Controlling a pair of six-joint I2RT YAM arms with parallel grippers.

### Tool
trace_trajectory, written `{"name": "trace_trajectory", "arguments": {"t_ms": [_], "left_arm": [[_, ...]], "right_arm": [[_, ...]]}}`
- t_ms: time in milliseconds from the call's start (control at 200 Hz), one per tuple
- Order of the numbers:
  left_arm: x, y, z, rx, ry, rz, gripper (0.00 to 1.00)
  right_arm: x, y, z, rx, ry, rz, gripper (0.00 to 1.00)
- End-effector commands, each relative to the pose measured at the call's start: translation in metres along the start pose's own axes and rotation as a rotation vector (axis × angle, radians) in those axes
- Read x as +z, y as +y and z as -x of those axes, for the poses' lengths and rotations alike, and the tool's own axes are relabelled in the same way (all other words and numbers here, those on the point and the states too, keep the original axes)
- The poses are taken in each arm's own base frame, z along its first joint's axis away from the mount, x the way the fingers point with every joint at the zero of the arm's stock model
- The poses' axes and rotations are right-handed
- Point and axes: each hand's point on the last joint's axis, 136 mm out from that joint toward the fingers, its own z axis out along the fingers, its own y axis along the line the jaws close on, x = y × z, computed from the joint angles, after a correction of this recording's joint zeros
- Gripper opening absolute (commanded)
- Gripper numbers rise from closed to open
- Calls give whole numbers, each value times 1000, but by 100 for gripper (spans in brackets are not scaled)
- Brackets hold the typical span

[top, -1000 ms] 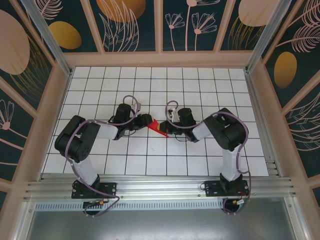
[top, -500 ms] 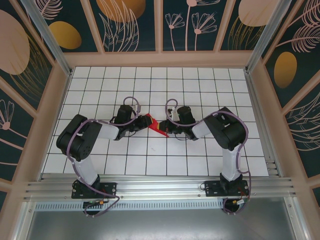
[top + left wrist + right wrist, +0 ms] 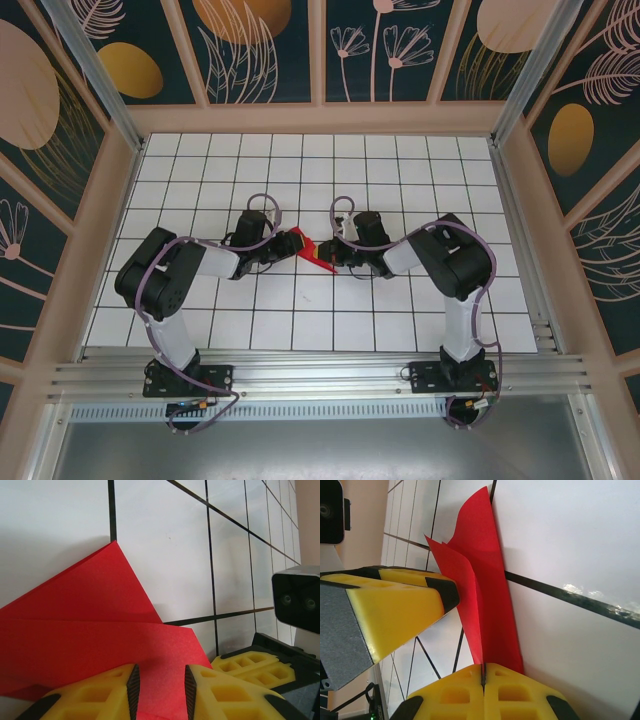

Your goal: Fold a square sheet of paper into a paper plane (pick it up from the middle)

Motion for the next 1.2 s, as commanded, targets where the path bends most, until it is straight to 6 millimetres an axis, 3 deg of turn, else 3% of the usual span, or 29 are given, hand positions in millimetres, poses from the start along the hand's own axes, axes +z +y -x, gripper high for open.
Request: {"name": "trace_trajectory", "arguments": {"t_ms": [0, 470, 590, 716, 841, 1196], "left_arm": [[2, 11, 0, 6, 0, 57, 33], [-1, 21, 1, -44, -11, 121, 33], [-7, 3, 7, -29, -30, 63, 35], [-27, -26, 29, 18, -113, 11, 38], [-41, -31, 40, 52, -174, 34, 40], [-20, -18, 25, 40, -72, 61, 41]], "right_arm": [[7, -60, -26, 75, 55, -193, 0], [10, -71, -32, 51, 104, -233, 0], [11, -74, -34, 33, 125, -247, 0], [12, -77, -35, 25, 141, -262, 0], [12, -78, -35, 22, 147, -273, 0], [14, -85, -36, -1, 180, -312, 0]]}}
